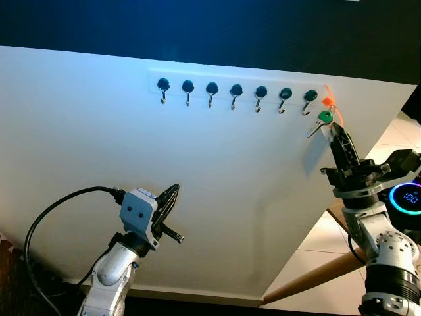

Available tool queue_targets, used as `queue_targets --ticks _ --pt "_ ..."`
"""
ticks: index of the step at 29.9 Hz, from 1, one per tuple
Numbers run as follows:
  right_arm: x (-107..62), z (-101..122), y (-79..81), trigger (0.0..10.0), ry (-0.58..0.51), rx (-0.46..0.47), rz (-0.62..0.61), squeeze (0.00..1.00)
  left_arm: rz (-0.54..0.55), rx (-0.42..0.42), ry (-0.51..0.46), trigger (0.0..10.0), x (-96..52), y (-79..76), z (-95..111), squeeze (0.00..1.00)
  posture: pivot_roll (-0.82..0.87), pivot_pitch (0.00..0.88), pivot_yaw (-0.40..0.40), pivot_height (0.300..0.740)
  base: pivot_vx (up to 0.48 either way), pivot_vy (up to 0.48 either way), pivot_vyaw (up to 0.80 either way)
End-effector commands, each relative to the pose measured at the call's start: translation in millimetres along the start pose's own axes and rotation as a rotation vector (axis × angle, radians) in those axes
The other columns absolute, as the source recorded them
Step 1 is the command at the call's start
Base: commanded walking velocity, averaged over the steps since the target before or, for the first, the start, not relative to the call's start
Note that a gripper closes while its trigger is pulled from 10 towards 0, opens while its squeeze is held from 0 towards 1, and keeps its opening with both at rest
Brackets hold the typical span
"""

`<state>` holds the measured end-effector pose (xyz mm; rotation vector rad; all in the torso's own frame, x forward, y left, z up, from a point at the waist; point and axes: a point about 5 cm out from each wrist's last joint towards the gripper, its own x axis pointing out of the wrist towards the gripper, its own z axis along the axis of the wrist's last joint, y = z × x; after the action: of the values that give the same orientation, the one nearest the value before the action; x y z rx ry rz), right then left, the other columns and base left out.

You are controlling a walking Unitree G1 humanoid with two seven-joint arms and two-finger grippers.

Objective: Hang keys on a hook

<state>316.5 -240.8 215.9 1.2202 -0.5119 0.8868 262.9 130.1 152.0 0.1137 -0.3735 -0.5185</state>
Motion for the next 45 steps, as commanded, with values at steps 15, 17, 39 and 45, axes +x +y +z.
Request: queue_targets --ticks 15,17,39,45 --pt "3.9 -12.1 -6.7 10.0 0.105 0.015 -0.009 0.0 -0.017 -0.003 -0.007 10.0 1.4 -5.0 3.0 0.0 0.11 0.06 -0.09 0.74 0.0 0.0 0.0" --pt "4.7 -11.4 -6.7 10.0 0.102 0.014 -0.007 0.0 -0.018 -0.002 -0.007 10.0 1.5 -5.2 3.1 0.0 0.11 0.06 -0.089 0.74 0.0 0.0 0.0" --pt "17.2 -8.1 -18.3 10.0 0.051 0.0 -0.052 0.0 -0.024 0.006 0.005 10.0 -0.1 -5.5 2.6 0.0 0.12 0.065 -0.087 0.74 0.0 0.0 0.0" --pt "16.2 -6.2 -27.6 10.0 0.019 -0.014 -0.131 0.0 -0.028 0.007 0.01 10.0 -0.7 -5.3 2.1 0.0 0.12 0.064 -0.085 0.74 0.0 0.0 0.0"
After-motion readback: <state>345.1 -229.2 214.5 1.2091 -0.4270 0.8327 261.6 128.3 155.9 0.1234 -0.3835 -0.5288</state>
